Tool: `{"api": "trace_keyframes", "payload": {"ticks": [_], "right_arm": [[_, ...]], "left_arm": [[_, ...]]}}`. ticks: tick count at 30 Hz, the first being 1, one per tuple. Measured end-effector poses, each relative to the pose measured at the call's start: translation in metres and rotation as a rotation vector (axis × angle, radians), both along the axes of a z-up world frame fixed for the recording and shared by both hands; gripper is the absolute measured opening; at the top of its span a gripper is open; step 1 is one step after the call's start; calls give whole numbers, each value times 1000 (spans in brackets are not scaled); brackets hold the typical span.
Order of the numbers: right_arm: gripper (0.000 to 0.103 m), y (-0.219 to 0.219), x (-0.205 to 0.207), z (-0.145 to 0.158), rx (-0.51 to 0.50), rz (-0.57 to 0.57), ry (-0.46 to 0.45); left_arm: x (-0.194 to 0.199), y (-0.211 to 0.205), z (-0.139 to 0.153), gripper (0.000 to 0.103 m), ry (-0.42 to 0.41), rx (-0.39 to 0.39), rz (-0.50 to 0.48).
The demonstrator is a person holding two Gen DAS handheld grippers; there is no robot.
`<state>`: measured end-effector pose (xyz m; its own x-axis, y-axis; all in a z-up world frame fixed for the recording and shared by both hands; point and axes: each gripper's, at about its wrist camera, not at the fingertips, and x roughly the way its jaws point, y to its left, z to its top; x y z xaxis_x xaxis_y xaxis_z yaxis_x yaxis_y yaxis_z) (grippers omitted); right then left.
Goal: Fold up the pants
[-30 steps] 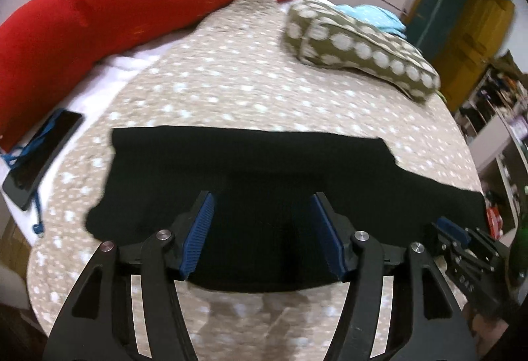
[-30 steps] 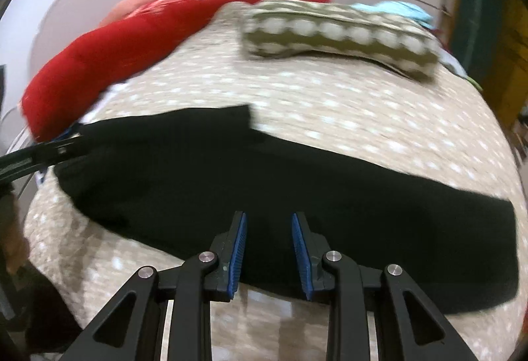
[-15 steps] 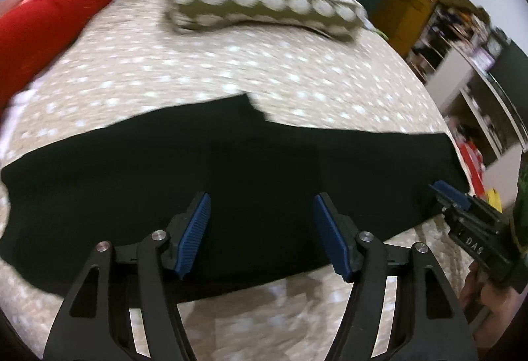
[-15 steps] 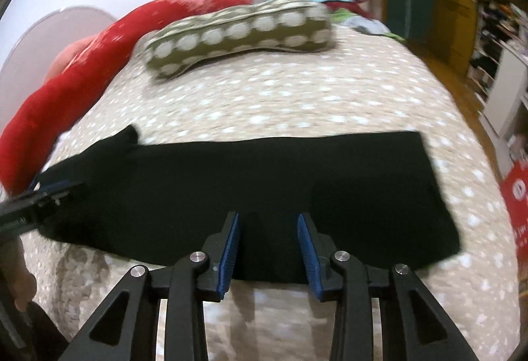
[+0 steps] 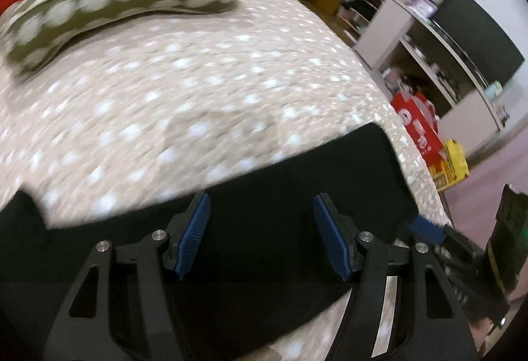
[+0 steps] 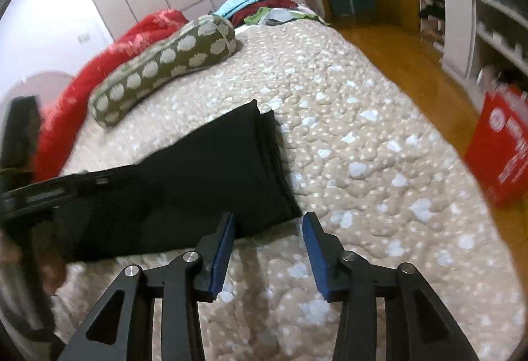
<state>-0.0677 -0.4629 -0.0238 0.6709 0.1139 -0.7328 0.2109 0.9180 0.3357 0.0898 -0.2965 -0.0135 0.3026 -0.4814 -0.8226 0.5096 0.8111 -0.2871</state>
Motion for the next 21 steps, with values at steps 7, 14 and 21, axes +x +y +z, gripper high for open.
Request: {"api": "trace_keyframes", "payload": {"ticks": [7,14,21], "right_arm": [[46,-3,5,-8,55,15,-59],[50,-10,10,-16,117,29,-86],[50,-15,15,-19,175,35,-105]], "left_arm": [[26,-69,-5,65,17,20,-168],[30,-122,-12,76,7,50,-309],[17,-143,-19,81,-54,111,-393]]}}
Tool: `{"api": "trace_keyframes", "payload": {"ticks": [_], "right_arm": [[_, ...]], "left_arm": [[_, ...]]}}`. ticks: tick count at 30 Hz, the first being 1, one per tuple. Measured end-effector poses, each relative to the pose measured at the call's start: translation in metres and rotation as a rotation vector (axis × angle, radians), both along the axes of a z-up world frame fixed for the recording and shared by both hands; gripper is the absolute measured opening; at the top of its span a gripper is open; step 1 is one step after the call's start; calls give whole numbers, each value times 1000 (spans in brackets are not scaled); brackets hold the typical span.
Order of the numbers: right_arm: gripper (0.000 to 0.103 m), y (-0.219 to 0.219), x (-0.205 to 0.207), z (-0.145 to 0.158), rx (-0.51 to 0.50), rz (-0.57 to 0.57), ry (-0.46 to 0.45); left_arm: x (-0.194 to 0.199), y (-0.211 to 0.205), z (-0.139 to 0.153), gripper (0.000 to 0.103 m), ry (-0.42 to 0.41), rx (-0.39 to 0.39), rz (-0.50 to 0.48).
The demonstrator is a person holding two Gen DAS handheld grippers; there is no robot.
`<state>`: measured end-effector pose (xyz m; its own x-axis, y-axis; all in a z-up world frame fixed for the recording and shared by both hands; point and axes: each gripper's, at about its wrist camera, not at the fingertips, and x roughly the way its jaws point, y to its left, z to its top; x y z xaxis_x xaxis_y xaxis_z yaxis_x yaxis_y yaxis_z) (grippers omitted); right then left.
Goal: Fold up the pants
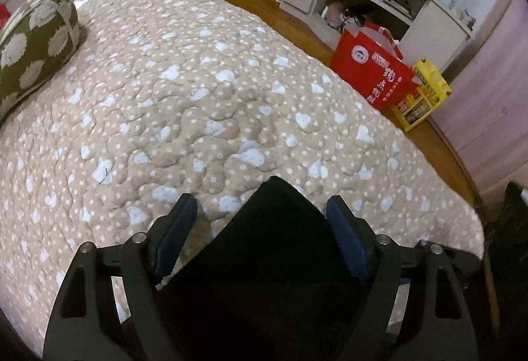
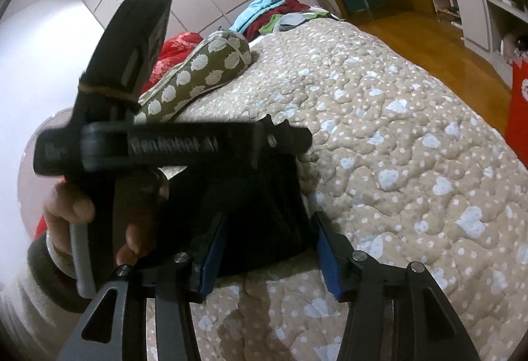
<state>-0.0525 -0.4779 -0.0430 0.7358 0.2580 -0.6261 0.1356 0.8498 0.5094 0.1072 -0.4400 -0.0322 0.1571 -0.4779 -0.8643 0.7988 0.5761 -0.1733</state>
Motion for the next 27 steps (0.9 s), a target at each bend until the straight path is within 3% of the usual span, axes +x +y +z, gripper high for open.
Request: {"api": "trace_keyframes", "payload": {"ticks": [1,4,5,6,8,13,19,23,27], "right_arm": [[48,-1,1,0,6,-2,-1],[27,0,5,-1,26,11,-5],[20,1,7,-1,36,15,-7],[17,2,9,1,39,19,-13],[16,7,11,10,28,21,-38],[15,32,11,50,-16,76,-117],[15,92,17,94,-57,223,-214],[15,149,29,88,-37,363,-204],[15,218,43,52,-28,510,-124]], "left_arm": [[1,0,-1,76,-4,-2,2],[2,4,1,48,-15,-17,5],[2,8,2,44,-10,-28,1],[1,11,4,30,1,-41,-7],[-1,18,11,19,12,-69,-14],[-3,54,54,18,-23,-175,8],[-3,140,100,18,-76,-264,107],[-3,213,92,18,-62,-245,246],[-4,280,68,18,-53,-183,411]]}}
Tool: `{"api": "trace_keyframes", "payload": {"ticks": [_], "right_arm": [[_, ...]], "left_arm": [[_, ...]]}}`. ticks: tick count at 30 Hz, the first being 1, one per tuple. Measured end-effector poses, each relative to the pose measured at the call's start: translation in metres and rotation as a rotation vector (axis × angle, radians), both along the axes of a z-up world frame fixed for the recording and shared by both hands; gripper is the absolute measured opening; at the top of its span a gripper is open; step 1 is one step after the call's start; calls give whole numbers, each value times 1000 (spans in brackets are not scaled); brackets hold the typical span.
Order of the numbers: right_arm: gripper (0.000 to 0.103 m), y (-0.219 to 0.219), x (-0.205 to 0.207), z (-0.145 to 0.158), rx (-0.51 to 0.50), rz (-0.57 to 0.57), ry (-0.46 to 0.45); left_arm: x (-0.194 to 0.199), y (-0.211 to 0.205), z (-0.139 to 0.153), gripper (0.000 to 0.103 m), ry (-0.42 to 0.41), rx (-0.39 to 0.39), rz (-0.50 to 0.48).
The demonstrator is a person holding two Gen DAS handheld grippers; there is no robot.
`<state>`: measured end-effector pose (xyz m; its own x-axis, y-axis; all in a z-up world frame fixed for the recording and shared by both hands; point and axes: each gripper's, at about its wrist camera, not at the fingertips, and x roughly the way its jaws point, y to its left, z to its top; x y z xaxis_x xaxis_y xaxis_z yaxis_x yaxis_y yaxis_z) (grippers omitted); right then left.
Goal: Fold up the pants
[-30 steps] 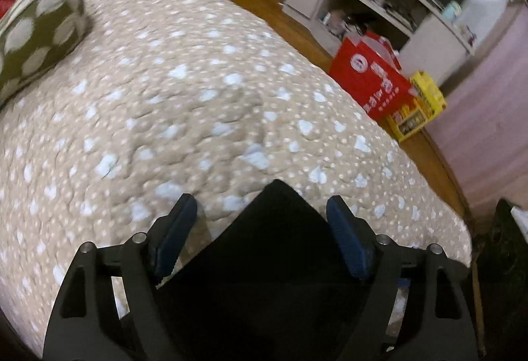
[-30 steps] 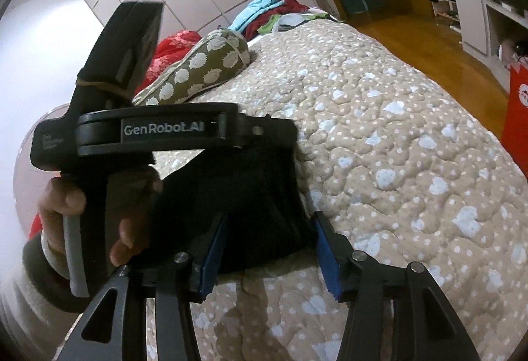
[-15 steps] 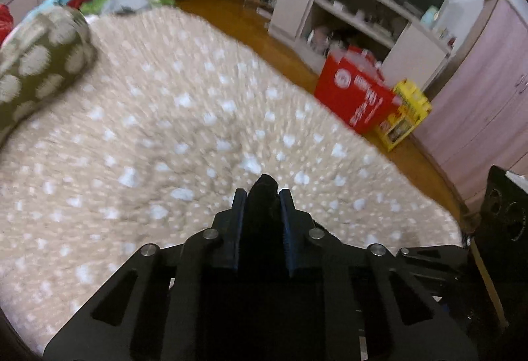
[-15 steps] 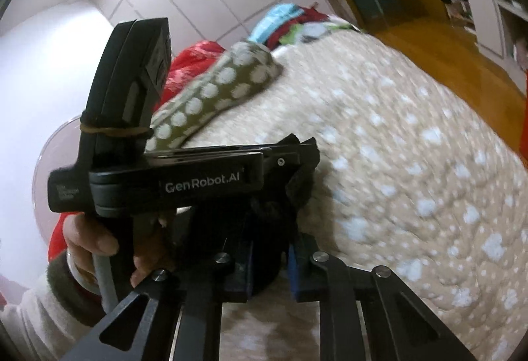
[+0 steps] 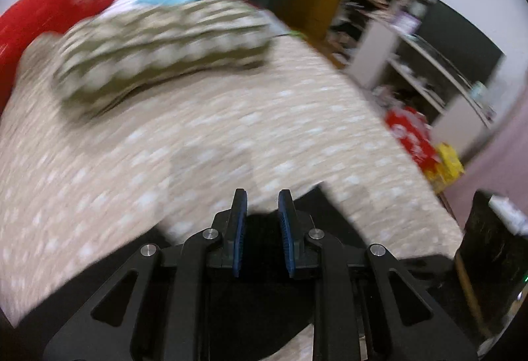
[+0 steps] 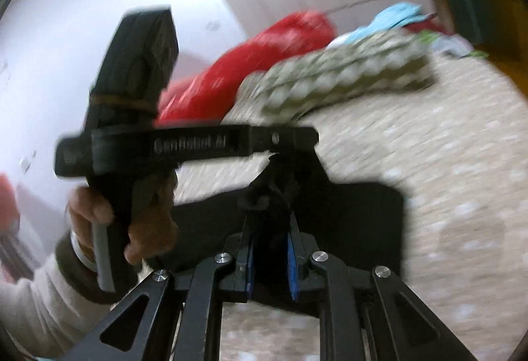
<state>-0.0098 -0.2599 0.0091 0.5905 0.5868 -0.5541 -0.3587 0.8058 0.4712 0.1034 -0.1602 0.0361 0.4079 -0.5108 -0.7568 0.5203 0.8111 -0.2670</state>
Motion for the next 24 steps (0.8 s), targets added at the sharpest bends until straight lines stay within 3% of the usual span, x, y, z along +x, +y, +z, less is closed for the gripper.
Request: {"api": "trace_keyframes", "payload": {"ticks": [4,6,9,11,13,14,17,22,23,24], "right_arm": [[21,45,9,-31,-92,51,94],[35,46,4,-22,-59,97,76],[43,22,-10,-1,30,130,59],[43,-5,-18,9,10,53,21],[43,-32,-18,14,-22,-42,6],[43,-42,-16,12,-33,-79,13],[43,-62,-11,8,-24,-147,47],[43,-73,-6,-6,87,-182,70],[43,-75,-6,-7,103,-188,73],[43,-79,-7,-5,109,-194,72]], "left_arm": [[-5,43,-17,18,37,0,112],[-13,55,-21,18,47,-10,131],[-27,66,-26,36,72,-39,142],[-37,70,-28,57,78,-69,145],[-44,72,-32,70,102,-104,149],[-47,68,-35,71,124,-126,150],[-52,58,-42,71,170,-136,150],[-51,30,-62,68,257,-175,146],[-51,25,-63,49,255,-164,146],[-52,19,-62,37,238,-131,149]]}}
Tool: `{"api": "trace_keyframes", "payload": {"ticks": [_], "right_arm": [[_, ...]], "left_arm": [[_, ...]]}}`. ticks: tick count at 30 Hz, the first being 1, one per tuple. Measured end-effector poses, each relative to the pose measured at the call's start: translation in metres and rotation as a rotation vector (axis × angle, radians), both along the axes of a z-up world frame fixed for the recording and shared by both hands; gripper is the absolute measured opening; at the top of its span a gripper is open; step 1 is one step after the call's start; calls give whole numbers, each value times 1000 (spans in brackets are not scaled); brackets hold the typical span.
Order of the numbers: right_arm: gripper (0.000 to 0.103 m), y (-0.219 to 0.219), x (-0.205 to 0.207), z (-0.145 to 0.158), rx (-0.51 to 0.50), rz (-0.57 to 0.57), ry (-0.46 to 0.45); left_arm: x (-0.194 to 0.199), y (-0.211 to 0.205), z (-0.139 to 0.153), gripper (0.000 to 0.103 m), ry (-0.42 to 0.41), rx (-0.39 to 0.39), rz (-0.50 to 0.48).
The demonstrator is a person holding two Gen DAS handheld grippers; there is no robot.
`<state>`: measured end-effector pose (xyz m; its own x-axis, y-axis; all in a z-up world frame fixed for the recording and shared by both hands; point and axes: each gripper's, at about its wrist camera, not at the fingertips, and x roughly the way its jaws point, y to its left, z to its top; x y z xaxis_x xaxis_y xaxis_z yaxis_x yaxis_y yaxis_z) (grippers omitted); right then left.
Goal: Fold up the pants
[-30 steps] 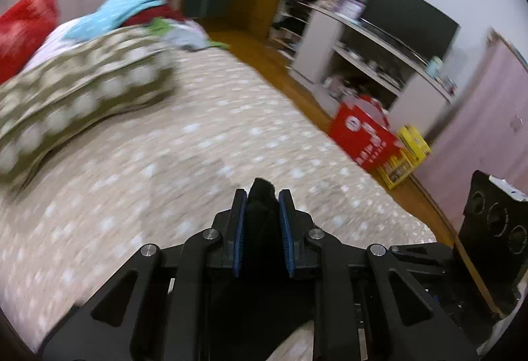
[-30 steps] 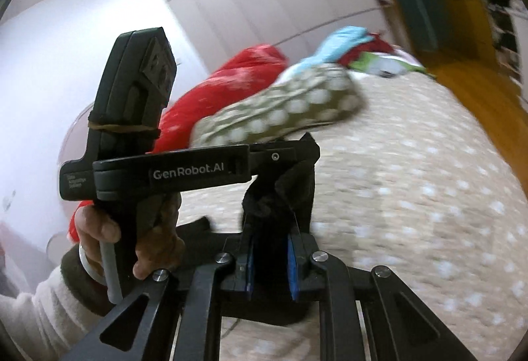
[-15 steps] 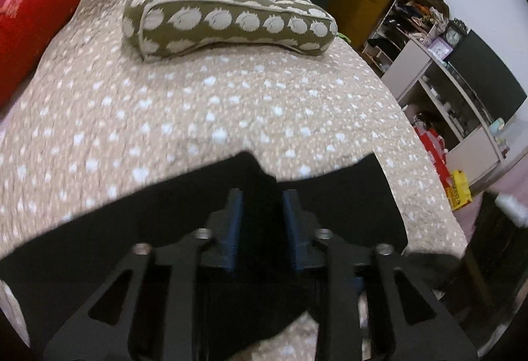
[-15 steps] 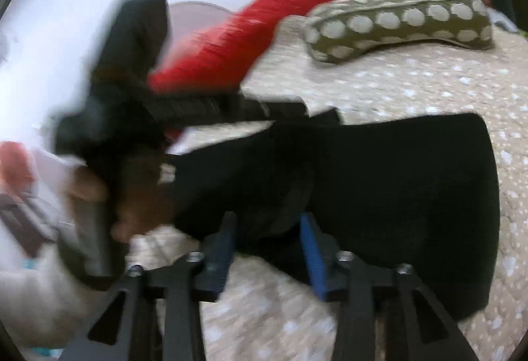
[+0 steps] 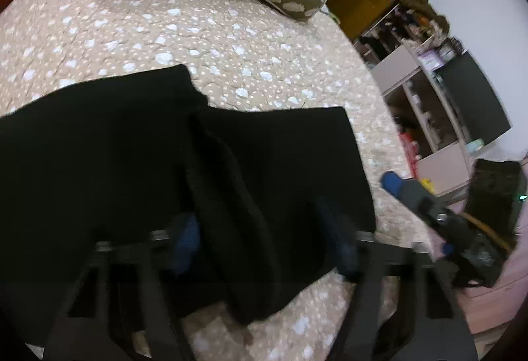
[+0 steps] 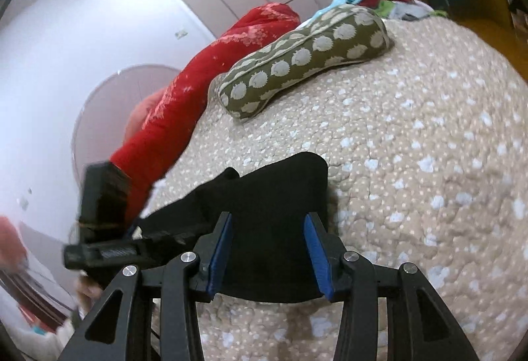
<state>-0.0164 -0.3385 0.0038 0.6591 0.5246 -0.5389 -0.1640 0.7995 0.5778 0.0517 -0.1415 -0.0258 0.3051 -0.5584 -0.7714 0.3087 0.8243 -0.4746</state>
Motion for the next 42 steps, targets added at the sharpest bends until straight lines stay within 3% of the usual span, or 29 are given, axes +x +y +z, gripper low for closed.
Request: {"api": "trace_keyframes", "payload": {"ticks": [1,2,10,15,19,23,25,29,31,33,37,42], "right_arm": [[43,-6,-1,2,-3,-7,-4],[43,-8,-2,5,-10,-17,-11],[43,-40,-22,39,10,-146,-114],[43,-44,-18,53,24,-171,-144],[43,-29,-5,48,10,-134,-121],[43,-3,13,33,-35,-43,-73],[43,17,22,24,-104,15,-61],[30,48,45,-5,-243,61,7],[29,61,54,-19,-306,85,35],[29,71,61,-30,-380,101,48],[29,72,59,-21,-411,106,47],[29,71,32,0,-392,122,21]], "left_arm": [[1,-7,4,18,-5,14,-13],[2,-11,8,13,-1,1,-26],[6,-69,111,12,-181,-95,-221],[4,-89,133,12,-189,-93,-301],[9,-64,115,12,-160,-58,-231],[2,-20,84,12,-154,41,-105],[3,4,64,12,-108,51,-42],[7,28,23,12,-32,98,54],[7,34,5,13,7,92,78],[4,37,-1,13,8,71,95],[0,42,0,18,5,52,113],[-7,44,19,33,-71,126,147]]}}
